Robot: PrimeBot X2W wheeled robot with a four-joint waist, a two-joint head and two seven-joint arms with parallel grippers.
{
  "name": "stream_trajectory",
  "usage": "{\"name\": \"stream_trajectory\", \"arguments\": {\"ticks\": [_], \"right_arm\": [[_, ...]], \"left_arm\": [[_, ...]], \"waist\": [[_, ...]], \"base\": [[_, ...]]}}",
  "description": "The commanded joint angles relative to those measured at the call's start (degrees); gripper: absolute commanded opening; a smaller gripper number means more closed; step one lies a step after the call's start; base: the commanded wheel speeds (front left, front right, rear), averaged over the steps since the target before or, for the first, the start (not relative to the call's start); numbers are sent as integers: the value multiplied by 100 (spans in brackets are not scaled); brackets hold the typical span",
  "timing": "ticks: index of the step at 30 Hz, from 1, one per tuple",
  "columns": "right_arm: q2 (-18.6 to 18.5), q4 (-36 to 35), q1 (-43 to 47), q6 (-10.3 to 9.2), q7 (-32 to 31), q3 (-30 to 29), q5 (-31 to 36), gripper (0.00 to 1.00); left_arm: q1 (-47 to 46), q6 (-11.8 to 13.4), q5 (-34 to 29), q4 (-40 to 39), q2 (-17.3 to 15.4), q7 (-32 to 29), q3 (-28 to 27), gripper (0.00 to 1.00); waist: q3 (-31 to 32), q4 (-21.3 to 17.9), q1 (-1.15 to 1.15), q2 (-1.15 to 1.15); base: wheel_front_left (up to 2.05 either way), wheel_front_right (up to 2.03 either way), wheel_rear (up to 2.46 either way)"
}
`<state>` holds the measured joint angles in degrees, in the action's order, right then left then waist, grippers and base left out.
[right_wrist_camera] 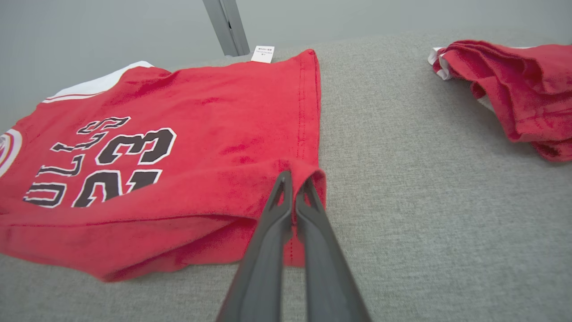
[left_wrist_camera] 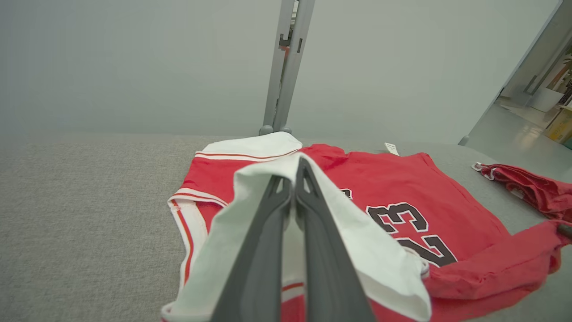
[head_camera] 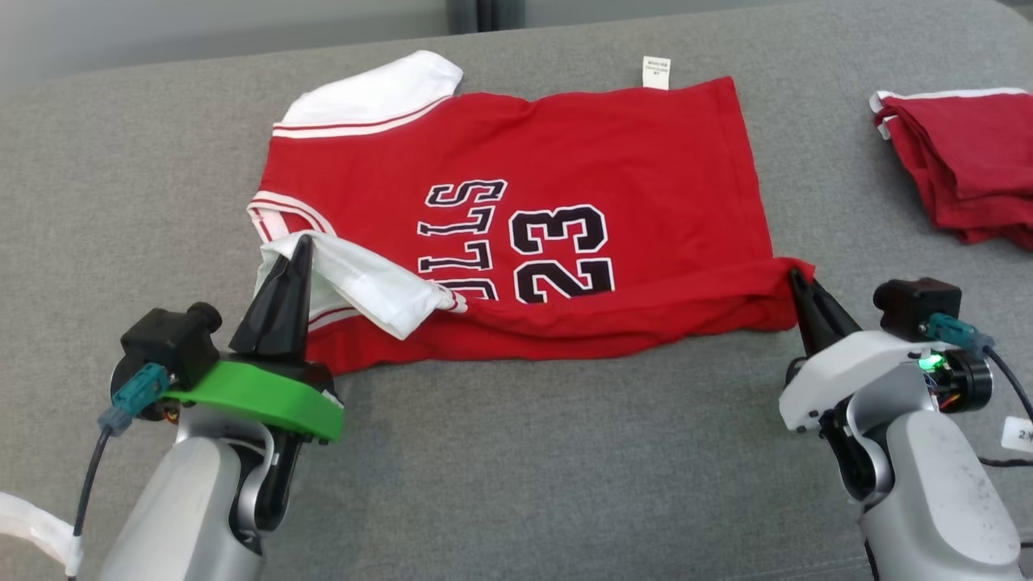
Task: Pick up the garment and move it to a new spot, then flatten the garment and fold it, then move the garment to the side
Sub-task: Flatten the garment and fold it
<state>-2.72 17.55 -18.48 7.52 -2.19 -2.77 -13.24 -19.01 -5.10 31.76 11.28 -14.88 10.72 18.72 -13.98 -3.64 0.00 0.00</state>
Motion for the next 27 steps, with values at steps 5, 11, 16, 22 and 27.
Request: {"name": "stream_trajectory", "arguments": {"ticks": [5,11,16,22,27], "right_arm": [[-24,497,-481,-7,224,94,-25,0],[-25,927,-866,-7,574,121,-127,71],[-25,1182,-1157,-7,1085,209,-238,100],[-25,1289,-1321,-7,1559,164,-227,100],[-24,1025,-1096,-7,1689,-21,92,100]], "left_arm": [[-432,-36,-78,455,27,153,-38,0],[-789,-59,-125,871,78,253,-28,0],[-1098,-19,-196,1104,149,367,-129,100],[-1169,-74,-245,1177,225,440,-231,100],[-784,-98,-234,993,234,449,-343,100]], "waist": [[-248,-162,0,0],[-363,-179,0,0],[-421,-202,0,0],[-417,-225,0,0],[-312,-203,0,0]], "base": [[0,0,0],[0,0,0],[0,0,0],[0,0,0],[0,0,0]]}}
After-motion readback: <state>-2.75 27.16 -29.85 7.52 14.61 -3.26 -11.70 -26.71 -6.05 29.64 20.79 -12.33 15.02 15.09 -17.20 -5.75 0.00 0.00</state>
